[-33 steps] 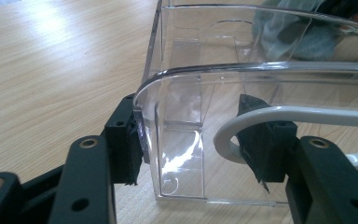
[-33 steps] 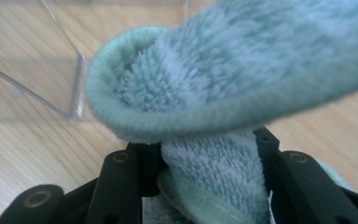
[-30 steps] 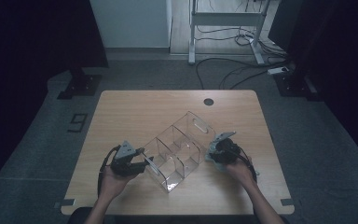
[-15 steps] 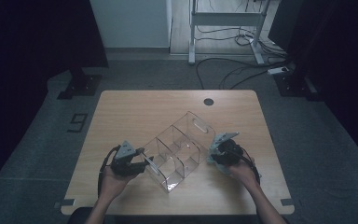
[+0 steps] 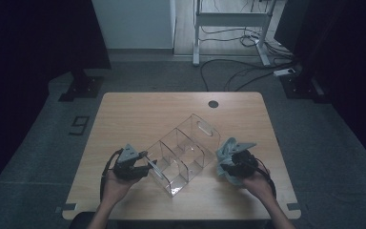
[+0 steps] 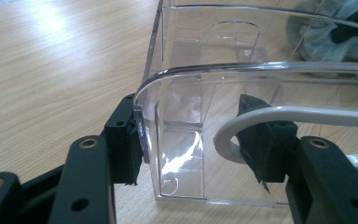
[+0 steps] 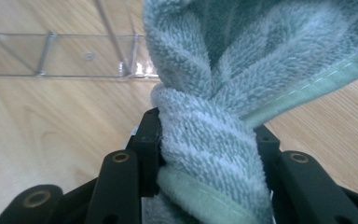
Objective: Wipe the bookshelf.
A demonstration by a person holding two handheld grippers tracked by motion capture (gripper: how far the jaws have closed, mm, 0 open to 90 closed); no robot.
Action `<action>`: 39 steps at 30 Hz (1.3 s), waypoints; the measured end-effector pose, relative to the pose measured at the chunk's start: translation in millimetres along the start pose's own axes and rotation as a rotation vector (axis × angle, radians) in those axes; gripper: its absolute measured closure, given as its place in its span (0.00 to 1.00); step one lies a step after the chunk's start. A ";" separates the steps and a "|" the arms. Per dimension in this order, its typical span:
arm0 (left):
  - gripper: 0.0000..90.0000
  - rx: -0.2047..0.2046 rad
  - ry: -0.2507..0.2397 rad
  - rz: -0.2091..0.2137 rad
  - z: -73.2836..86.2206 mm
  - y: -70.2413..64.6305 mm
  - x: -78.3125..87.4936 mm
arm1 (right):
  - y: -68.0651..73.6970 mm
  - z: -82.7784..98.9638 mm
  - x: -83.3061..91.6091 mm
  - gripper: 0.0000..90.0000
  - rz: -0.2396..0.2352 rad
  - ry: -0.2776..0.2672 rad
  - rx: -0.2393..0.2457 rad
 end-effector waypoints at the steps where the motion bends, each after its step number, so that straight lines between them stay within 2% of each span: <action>1: 0.50 0.000 0.000 0.000 0.0 0.0 0.0 | 1.2 0.9 3.3 0.63 -0.002 -0.007 -0.001; 10: 0.50 0.002 0.001 -0.003 0.1 -0.4 0.1 | 9.1 2.1 31.9 0.63 -0.023 -0.061 -0.001; 17: 0.49 0.001 0.003 -0.004 -0.2 -2.0 -0.1 | 17.5 -11.7 52.0 0.63 -0.042 -0.100 0.012; 23: 0.49 0.001 0.004 -0.004 -0.3 -3.4 -0.1 | 28.3 -33.8 62.7 0.63 -0.060 -0.130 0.047; 31: 0.49 -0.002 0.009 0.000 -0.2 -4.3 0.1 | 38.2 -72.4 74.0 0.63 -0.077 -0.164 0.091; 39: 0.49 -0.004 0.009 0.004 -0.2 -4.9 0.1 | 45.2 -109.5 70.3 0.63 -0.086 -0.187 0.115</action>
Point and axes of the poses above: each handheld gripper's, and its own axes: x roughly backward along the jaws, z roughly out of its underside, y roughly to its left, the point moved 5 cm from there along -x, roughly forward along the jaws, and after that the axes turned 3 degrees about y, right-handed, at the moved point
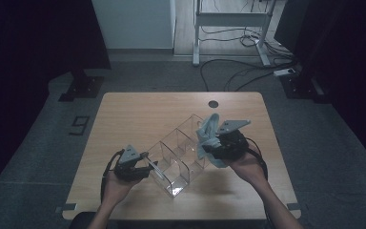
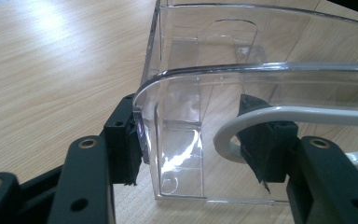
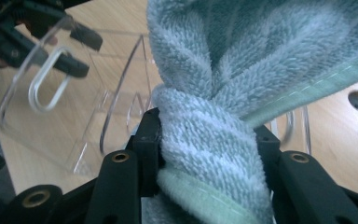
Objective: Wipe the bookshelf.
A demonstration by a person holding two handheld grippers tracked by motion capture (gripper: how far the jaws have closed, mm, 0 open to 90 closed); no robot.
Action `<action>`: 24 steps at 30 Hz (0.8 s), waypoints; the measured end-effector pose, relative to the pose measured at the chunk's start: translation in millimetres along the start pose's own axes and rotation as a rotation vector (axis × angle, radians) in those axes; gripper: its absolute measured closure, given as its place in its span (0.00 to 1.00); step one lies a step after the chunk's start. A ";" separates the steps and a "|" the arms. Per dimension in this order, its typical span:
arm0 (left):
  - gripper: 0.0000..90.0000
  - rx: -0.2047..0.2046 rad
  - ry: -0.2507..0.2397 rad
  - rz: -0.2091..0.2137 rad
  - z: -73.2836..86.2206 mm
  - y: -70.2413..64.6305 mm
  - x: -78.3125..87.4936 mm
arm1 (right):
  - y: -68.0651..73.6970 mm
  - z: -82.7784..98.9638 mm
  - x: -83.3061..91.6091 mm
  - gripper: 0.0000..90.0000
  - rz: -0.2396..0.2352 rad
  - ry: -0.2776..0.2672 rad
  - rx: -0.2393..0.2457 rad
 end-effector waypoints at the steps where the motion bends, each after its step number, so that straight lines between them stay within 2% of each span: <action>1: 0.49 0.000 0.000 0.000 0.0 0.0 0.0 | 0.3 -4.4 -2.7 0.63 -0.002 0.001 0.003; 6: 0.49 -0.002 -0.001 0.002 -0.1 -0.1 -0.1 | 1.2 -27.2 -21.5 0.63 -0.007 -0.002 0.021; 12: 0.49 -0.002 0.000 0.005 -0.1 0.0 -0.1 | 0.6 -46.5 -46.3 0.63 0.001 0.005 0.033; 20: 0.49 -0.006 0.002 0.006 -0.2 0.5 -0.1 | -3.1 -59.4 -80.2 0.63 0.005 0.015 0.017; 24: 0.49 -0.006 0.002 0.008 -0.2 0.4 -0.1 | -6.6 -62.1 -96.3 0.63 0.024 0.032 0.019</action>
Point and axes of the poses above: each handheld gripper's, and its own axes: x roughly backward along the jaws, z roughly out of its underside, y roughly to its left, the point moved 5 cm from there along -x, roughly forward along the jaws, and after that the axes turned 3 degrees about y, right-handed, at the moved point
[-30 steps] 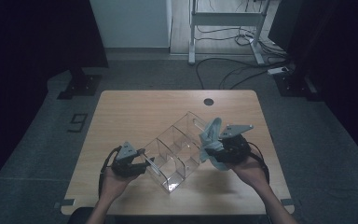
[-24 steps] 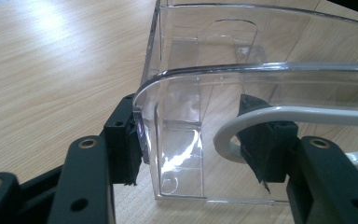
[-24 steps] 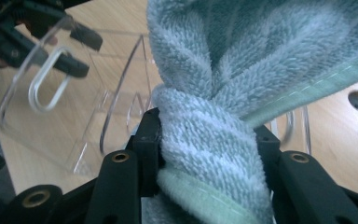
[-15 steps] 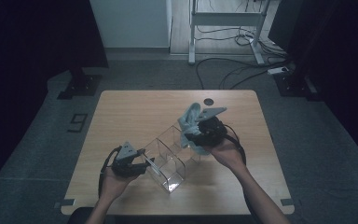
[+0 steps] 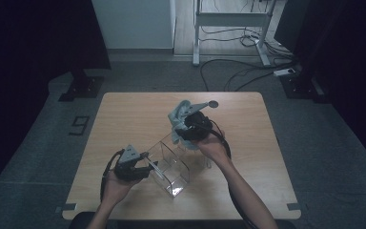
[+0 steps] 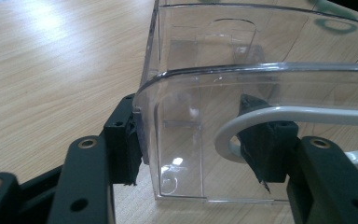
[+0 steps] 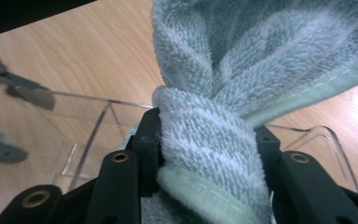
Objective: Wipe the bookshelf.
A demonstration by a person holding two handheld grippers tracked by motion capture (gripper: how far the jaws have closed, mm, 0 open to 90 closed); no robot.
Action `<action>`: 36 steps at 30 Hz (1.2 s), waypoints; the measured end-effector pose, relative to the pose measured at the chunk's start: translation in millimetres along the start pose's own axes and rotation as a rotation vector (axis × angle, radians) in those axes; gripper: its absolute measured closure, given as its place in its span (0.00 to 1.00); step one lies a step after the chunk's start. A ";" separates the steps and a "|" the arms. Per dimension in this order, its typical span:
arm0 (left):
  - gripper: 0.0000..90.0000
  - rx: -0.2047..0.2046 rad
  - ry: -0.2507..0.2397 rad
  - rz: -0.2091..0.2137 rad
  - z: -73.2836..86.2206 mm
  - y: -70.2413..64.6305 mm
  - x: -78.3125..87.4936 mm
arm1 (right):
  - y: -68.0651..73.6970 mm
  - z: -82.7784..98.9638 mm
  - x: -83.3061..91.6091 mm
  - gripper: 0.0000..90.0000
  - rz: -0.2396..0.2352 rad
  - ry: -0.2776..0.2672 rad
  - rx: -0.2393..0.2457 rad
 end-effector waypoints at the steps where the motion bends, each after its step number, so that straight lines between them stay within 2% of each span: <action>1: 0.49 0.000 -0.001 0.000 0.0 0.0 -0.1 | -0.8 -0.3 -4.0 0.63 0.000 0.001 -0.007; 7: 0.49 0.001 -0.002 0.002 0.0 0.0 -0.2 | -3.9 4.2 -22.1 0.63 0.009 0.037 -0.013; 15: 0.49 0.003 -0.001 -0.001 0.0 -0.2 -0.1 | -2.7 6.4 -29.6 0.63 0.035 0.072 0.002; 23: 0.49 0.008 0.007 -0.006 -0.5 -0.4 -0.1 | -4.5 11.4 -26.9 0.63 0.009 0.059 -0.022; 36: 0.49 0.015 0.006 -0.007 -0.4 -0.5 -0.3 | -1.0 27.9 -10.7 0.63 0.005 0.058 -0.009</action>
Point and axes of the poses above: each handheld gripper's, and its own axes: x roughly backward along the jaws, z roughly out of its underside, y roughly to its left, the point moved 5 cm from there along -x, roughly forward along the jaws, and after that the axes turned 3 degrees about y, right-handed, at the moved point
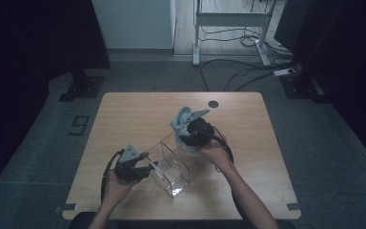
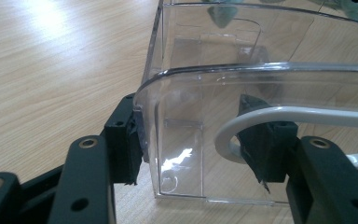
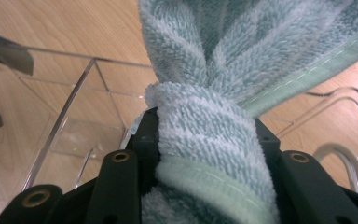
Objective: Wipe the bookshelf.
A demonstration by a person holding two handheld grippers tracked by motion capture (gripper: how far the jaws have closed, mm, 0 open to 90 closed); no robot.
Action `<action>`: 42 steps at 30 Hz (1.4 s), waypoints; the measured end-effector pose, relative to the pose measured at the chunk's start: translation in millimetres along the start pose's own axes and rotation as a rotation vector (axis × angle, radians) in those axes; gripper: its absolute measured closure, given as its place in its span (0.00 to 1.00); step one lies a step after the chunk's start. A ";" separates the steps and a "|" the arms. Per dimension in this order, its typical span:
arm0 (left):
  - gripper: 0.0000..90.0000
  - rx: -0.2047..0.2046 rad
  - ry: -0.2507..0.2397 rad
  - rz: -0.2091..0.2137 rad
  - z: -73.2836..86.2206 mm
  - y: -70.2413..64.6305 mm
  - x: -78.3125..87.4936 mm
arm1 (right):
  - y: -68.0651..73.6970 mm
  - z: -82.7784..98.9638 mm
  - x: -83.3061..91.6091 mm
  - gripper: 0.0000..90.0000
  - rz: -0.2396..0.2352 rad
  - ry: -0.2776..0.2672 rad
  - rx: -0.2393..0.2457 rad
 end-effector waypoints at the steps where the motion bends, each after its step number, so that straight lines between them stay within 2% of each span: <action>1: 0.49 0.002 -0.001 -0.001 -0.1 -0.1 -0.1 | 0.1 1.3 1.0 0.63 -0.002 -0.003 -0.001; 20: 0.49 0.004 0.001 -0.002 -0.1 0.2 0.0 | 4.2 45.5 30.4 0.63 -0.036 -0.039 -0.021; 32: 0.49 0.005 -0.001 0.000 0.0 0.1 -0.1 | 5.6 73.6 37.4 0.63 -0.055 -0.046 -0.048; 34: 0.49 0.004 0.000 -0.001 0.0 0.1 0.0 | 6.2 78.2 35.8 0.62 -0.056 -0.031 -0.051; 36: 0.49 0.004 -0.001 -0.001 0.0 0.1 -0.1 | 8.6 86.9 28.6 0.62 -0.040 0.026 -0.025; 39: 0.49 0.003 -0.002 0.001 0.1 0.1 -0.1 | 12.5 96.9 17.5 0.62 -0.009 0.046 0.003; 42: 0.49 0.003 -0.002 0.000 0.1 0.0 -0.1 | 12.8 105.0 6.7 0.62 -0.016 0.075 -0.003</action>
Point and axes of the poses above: each handheld gripper's, and its own axes: x roughly backward along the jaws, z roughly out of its underside, y roughly to its left, the point moved 5 cm from there along -x, roughly forward along the jaws, and after that the axes turned 3 degrees about y, right-handed, at the moved point
